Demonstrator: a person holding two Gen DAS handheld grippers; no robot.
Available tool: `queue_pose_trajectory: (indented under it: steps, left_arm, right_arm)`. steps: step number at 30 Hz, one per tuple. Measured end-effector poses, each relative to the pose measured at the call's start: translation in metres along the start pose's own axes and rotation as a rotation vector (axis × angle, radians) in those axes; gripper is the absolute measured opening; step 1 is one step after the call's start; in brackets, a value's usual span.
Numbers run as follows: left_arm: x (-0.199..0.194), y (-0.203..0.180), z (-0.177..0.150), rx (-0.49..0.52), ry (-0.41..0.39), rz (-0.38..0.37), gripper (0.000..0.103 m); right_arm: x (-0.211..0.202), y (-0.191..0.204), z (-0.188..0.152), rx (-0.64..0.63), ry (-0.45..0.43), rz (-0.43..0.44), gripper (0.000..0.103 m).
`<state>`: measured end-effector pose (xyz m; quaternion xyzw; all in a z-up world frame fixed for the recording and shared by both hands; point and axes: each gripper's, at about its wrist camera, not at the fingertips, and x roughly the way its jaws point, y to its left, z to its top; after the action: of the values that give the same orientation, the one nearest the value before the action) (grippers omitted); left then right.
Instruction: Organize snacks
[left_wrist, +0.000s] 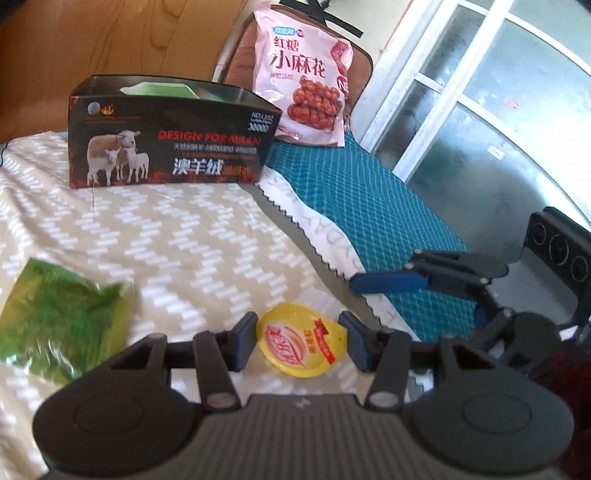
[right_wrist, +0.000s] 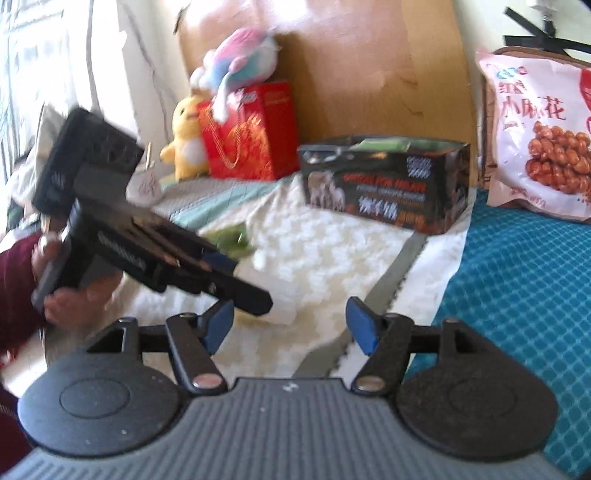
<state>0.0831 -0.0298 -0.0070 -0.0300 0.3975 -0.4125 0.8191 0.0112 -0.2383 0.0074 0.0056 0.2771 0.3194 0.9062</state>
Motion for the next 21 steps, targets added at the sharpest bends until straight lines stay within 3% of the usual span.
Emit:
queue_pose_trajectory:
  steps: [3,4,6,14,18,21]
  left_arm:
    - [-0.007,-0.001,-0.006,-0.012,-0.012,0.019,0.053]
    - [-0.010,-0.001,-0.007,-0.021,-0.017,0.031,0.065]
    - [-0.019,0.000,-0.009,-0.034,-0.036,0.076,0.077]
    - [-0.065,0.017,-0.022,-0.151,-0.155,0.104,0.079]
    - [-0.072,0.028,-0.029,-0.239,-0.168,0.084,0.077]
    - [-0.069,0.024,-0.030,-0.244,-0.167,0.063,0.074]
  right_arm:
    - [0.005,0.015,-0.006,-0.044,0.025,0.027,0.070]
    - [0.007,0.020,-0.006,-0.064,0.029,0.031,0.070]
    - [0.013,0.032,-0.007,-0.111,0.039,0.029,0.070]
    - [0.024,0.040,-0.007,-0.135,0.060,0.000,0.071]
    - [0.025,0.038,-0.007,-0.124,0.064,-0.017,0.072]
    - [0.027,0.040,-0.007,-0.121,0.063,-0.025,0.073]
